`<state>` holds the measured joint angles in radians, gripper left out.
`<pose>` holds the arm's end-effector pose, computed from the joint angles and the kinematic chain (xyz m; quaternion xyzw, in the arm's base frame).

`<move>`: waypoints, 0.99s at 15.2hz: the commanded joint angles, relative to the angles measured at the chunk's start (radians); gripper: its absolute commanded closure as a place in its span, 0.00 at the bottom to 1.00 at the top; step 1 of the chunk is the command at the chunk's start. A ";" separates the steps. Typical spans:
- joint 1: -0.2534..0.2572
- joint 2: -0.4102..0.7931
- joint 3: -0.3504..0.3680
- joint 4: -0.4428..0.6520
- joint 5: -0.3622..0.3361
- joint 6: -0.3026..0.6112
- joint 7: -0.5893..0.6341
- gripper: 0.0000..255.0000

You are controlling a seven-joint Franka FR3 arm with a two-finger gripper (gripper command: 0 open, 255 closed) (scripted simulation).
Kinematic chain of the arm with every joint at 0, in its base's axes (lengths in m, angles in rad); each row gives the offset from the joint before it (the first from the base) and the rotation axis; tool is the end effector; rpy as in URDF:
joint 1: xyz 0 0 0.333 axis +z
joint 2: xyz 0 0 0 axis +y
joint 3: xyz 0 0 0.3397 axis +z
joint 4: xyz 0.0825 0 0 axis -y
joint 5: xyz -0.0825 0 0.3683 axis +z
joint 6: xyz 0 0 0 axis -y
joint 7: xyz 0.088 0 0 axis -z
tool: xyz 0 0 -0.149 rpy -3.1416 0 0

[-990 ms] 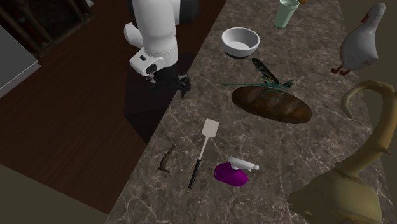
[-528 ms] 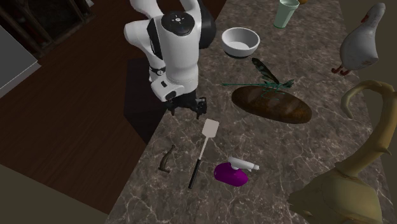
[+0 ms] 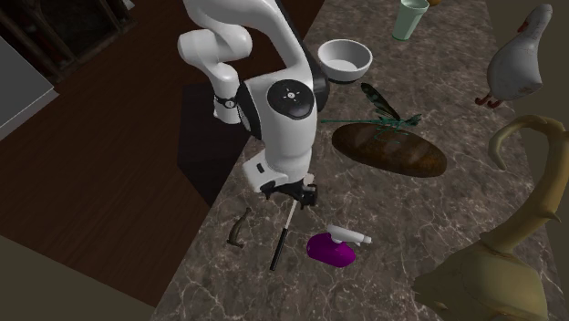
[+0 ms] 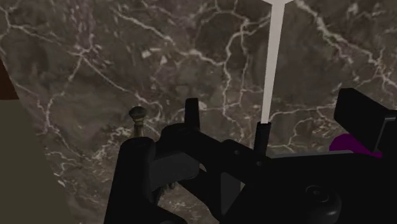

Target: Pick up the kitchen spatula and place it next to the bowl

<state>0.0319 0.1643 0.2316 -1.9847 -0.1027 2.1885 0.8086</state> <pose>0.5669 0.1418 0.3796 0.9695 -0.2431 0.0314 0.0090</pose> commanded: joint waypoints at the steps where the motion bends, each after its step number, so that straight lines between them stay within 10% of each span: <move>1: 0.015 0.077 -0.002 0.076 -0.022 -0.002 0.064 0.00; 15: 0.020 0.135 -0.012 0.048 -0.044 0.083 0.079 0.00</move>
<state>0.0519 0.2996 0.2201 -1.9370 -0.1462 2.2715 0.8874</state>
